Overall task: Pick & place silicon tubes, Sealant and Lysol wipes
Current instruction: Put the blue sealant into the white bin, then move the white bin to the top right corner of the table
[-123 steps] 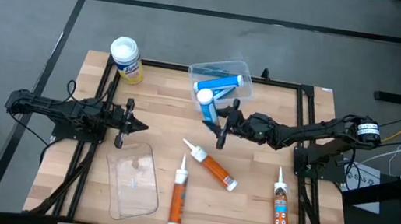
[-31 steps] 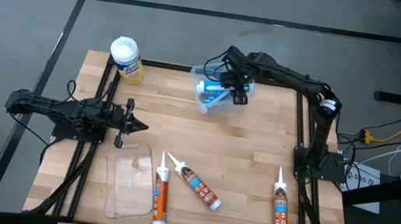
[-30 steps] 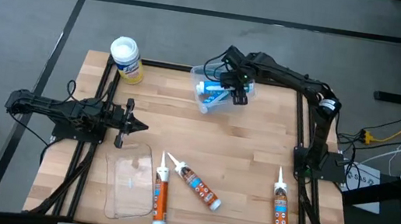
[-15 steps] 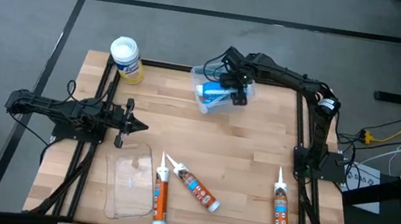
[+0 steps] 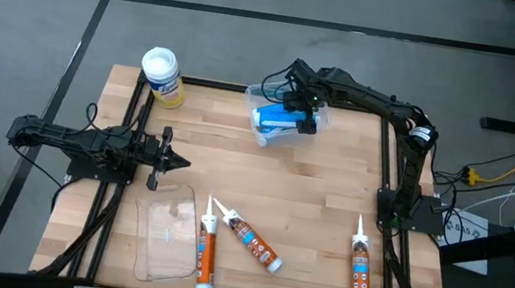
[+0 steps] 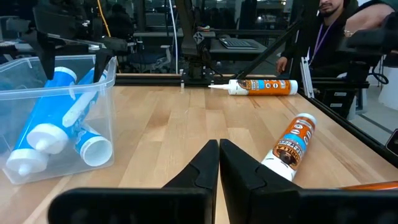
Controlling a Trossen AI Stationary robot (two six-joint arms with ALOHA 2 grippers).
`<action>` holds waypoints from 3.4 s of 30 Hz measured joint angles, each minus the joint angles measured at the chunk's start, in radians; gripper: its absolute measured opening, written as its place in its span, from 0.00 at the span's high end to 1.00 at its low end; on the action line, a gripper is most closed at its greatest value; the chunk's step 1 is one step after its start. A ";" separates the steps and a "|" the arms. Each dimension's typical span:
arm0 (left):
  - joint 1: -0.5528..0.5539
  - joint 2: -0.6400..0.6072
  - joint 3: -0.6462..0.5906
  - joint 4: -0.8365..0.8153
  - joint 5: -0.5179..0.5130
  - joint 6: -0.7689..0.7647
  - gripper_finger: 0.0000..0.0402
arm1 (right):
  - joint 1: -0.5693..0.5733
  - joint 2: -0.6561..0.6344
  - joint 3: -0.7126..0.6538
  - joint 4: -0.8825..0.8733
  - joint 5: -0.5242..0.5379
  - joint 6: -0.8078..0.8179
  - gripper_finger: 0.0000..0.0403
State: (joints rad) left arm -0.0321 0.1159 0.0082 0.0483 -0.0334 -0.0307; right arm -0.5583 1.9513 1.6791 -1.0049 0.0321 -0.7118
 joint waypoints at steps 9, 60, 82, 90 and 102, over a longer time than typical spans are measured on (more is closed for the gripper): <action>0.000 0.000 0.000 0.000 0.000 0.000 0.97 | 0.023 -0.066 -0.003 0.027 0.001 0.014 0.04; 0.000 0.000 0.000 0.000 0.000 0.000 0.97 | 0.112 -0.056 -0.091 -0.212 0.007 0.259 0.88; 0.000 0.000 0.000 0.000 0.000 0.000 0.98 | 0.002 -0.232 -0.317 -0.375 0.007 0.367 0.95; 0.000 0.000 0.000 0.000 0.000 0.000 0.97 | -0.043 -0.423 -0.527 -0.337 0.067 0.358 0.95; 0.000 0.000 0.000 0.000 0.000 0.000 0.97 | -0.107 -0.474 -0.633 -0.313 0.312 0.245 0.94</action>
State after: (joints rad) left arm -0.0319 0.1161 0.0082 0.0483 -0.0334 -0.0304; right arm -0.6656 1.4773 1.0463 -1.3174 0.3440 -0.4669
